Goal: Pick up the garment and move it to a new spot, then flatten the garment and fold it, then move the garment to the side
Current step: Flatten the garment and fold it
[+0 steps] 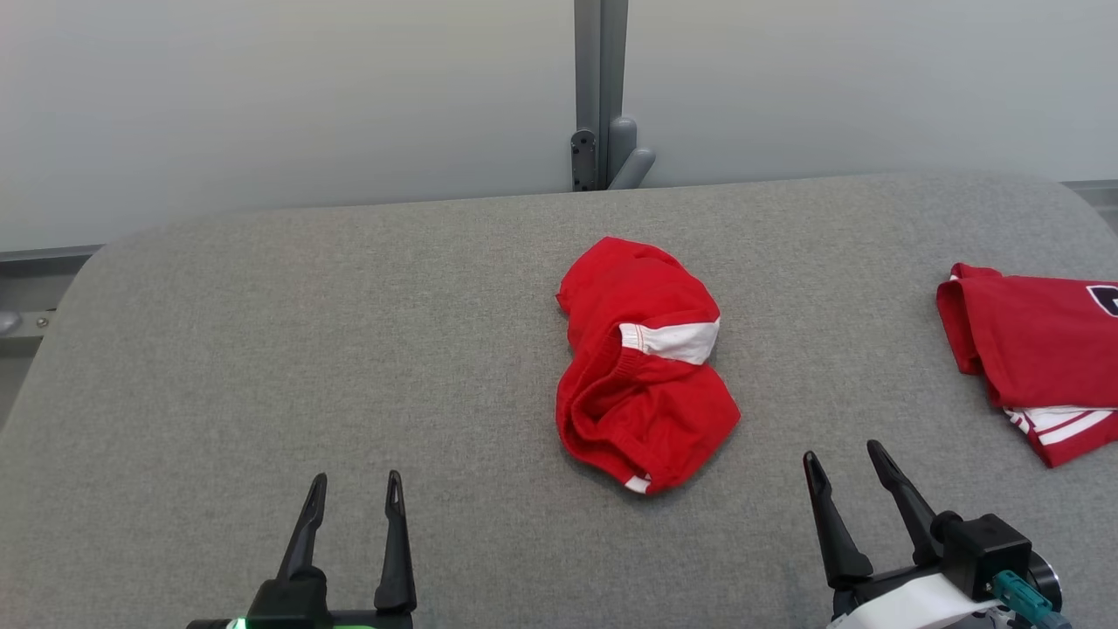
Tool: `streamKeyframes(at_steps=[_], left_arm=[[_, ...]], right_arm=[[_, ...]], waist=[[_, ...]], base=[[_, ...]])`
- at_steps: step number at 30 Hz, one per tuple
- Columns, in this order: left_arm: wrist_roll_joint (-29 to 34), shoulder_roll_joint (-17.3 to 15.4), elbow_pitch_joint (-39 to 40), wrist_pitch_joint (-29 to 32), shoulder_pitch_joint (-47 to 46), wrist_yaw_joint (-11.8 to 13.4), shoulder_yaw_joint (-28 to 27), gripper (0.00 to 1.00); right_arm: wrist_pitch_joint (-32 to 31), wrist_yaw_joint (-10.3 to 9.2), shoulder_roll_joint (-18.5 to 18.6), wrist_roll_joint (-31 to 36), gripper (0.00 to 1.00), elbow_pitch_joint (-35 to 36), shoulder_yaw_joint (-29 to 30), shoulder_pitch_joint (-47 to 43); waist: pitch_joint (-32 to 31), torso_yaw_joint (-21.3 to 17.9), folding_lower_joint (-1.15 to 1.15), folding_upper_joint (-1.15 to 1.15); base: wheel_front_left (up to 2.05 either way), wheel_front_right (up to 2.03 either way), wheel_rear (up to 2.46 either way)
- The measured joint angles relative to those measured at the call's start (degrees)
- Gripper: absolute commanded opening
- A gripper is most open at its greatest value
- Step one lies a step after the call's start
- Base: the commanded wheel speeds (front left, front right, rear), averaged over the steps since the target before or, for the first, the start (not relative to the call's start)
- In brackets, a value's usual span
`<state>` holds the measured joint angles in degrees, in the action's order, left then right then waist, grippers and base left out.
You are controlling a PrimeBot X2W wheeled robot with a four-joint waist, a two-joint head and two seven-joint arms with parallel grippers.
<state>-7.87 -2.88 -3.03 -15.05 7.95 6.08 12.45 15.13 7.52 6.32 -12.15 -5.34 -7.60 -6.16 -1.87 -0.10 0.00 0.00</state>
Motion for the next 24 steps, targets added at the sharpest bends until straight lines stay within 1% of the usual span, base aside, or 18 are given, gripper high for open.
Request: streamKeyframes(at_steps=[7, 10, 12, 14, 15, 19, 22, 24], left_arm=[[-0.4, 0.0, -0.3, 0.0, 0.0, 0.5, 0.4, 1.00], [-5.4, 0.0, -0.5, 0.0, -0.3, 0.5, 0.5, 1.00], [-7.9, 0.0, -1.4, 0.0, -1.6, -0.7, 1.4, 1.00], [-10.0, 0.0, -2.7, 0.0, -4.4, -2.4, 3.2, 1.00], [-10.0, 0.0, -2.7, 0.0, -4.4, -2.4, 3.2, 1.00], [-14.5, 0.1, -6.7, 0.0, -11.2, -6.4, 8.5, 1.00], [-19.5, 0.1, -11.3, 0.3, -17.0, -8.7, 13.0, 1.00], [-23.4, 0.1, -13.8, 2.3, -20.7, -9.2, 15.5, 1.00]], right_arm=[[0.0, 0.00, 0.0, 0.0, 1.00, -0.1, -0.1, 0.0], [0.0, 0.00, 0.2, 0.0, 1.00, -0.2, 0.1, 0.0], [0.0, 0.00, 0.3, 0.0, 1.00, -0.2, 0.3, 0.1], [0.0, 0.00, 0.4, 0.1, 1.00, -0.2, 0.2, 0.3], [0.0, 0.00, 0.4, 0.1, 1.00, -0.2, 0.2, 0.3], [0.0, 0.00, 0.8, 0.1, 1.00, -0.3, -0.5, 0.9], [0.0, 0.00, 1.0, 0.1, 1.00, -0.6, -0.7, 1.5], [0.0, 0.00, 1.0, 0.1, 1.00, -0.6, -0.6, 1.9]], waist=[[0.2, -0.1, 0.00, 0.00], [0.6, -0.2, 0.00, 0.00], [0.9, -0.3, 0.00, 0.00], [1.3, -0.4, 0.00, 0.00], [1.3, -0.4, 0.00, 0.00], [2.1, -1.0, 0.00, 0.00], [2.6, -1.8, 0.00, 0.00], [2.8, -2.4, 0.00, 0.00]], base=[[0.00, 0.00, 0.00], [0.00, 0.00, 0.00], [0.00, 0.00, 0.00], [0.00, 0.00, 0.00], [0.00, 0.00, 0.00], [0.00, 0.00, 0.00], [0.00, 0.00, 0.00], [0.00, 0.00, 0.00]])
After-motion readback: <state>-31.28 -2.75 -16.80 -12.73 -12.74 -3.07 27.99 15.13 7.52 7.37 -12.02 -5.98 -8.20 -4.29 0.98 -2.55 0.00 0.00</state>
